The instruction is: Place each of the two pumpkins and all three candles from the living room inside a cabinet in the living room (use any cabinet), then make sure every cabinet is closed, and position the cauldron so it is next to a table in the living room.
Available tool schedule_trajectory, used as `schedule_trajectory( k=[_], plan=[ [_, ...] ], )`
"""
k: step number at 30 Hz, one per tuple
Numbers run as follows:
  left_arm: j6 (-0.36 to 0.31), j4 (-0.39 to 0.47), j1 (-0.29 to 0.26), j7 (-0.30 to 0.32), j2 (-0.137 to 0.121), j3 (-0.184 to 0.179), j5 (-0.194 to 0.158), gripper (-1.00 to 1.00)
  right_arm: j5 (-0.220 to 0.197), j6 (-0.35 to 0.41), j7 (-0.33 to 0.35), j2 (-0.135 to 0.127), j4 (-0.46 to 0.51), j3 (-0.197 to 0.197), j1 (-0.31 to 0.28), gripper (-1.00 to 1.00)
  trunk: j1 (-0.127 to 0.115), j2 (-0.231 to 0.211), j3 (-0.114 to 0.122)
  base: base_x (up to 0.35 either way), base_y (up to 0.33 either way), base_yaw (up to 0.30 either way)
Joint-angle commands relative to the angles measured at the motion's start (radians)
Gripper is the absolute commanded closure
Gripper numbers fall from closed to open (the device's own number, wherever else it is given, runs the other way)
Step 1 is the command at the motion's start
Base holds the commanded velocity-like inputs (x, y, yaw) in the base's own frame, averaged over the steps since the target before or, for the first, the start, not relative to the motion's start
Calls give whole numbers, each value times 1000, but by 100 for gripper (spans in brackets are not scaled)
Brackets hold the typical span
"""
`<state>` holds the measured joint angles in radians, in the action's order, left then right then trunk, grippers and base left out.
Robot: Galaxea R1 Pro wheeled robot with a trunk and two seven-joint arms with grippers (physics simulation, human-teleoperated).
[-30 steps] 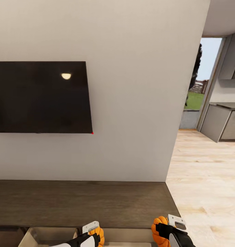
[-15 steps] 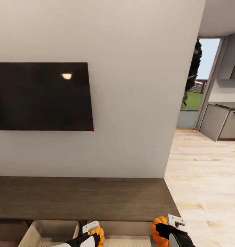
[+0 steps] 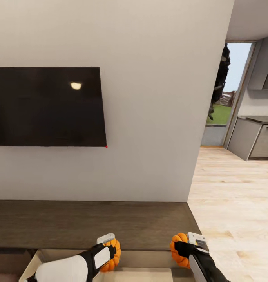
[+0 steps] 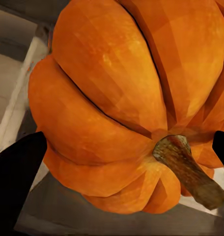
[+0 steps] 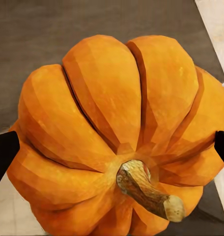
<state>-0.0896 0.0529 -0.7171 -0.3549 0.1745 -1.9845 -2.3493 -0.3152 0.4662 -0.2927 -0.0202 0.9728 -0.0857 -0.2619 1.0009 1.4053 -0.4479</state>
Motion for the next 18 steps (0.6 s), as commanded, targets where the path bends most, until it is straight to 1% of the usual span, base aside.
schedule_trajectory(
  k=[1, 2, 3, 4, 6, 7, 11, 15, 18],
  plan=[
    [-115, 3, -83, -8, 0, -1, -7, 100, -17, 133, -39, 14, -140, -3, -175, 100, 4, 8, -5, 0, 0, 0],
    [-119, 4, -87, -8, 0, -1, -7, 100, -18, 138, -39, 16, -167, -2, -195, 100, 8, 15, -8, 0, 0, 0],
    [-126, 9, -93, -9, 0, 0, -7, 100, -20, 145, -40, 18, -225, -1, -234, 100, 12, 22, -11, 0, 0, 0],
    [-133, 50, -100, -12, 0, 1, -7, 100, -25, 149, -39, 23, -343, -1, -304, 100, 15, 29, -14, 0, 0, 0],
    [-133, 71, -102, -11, 0, 1, -7, 100, -26, 148, -38, 24, -379, -1, -326, 100, 23, 43, -20, 0, 0, 0],
    [-131, 86, -104, -6, 0, 0, -7, 100, -26, 155, -40, 43, -384, -5, -340, 100, 27, 50, -23, 0, 0, 0],
    [-119, 84, -104, -5, 0, 0, -7, 100, -27, 158, -40, 44, -384, -5, -341, 100, 42, 78, -36, -6, 0, 0],
    [-102, 84, -104, -6, 0, 1, -7, 100, -27, 157, -38, 43, -384, -5, -341, 100, 58, 106, -49, -229, 0, 0],
    [-101, 84, -104, -4, 0, 1, -7, 100, -25, 155, -34, 45, -389, -7, -341, 100, 69, 127, -58, -51, 0, 0]
  ],
)
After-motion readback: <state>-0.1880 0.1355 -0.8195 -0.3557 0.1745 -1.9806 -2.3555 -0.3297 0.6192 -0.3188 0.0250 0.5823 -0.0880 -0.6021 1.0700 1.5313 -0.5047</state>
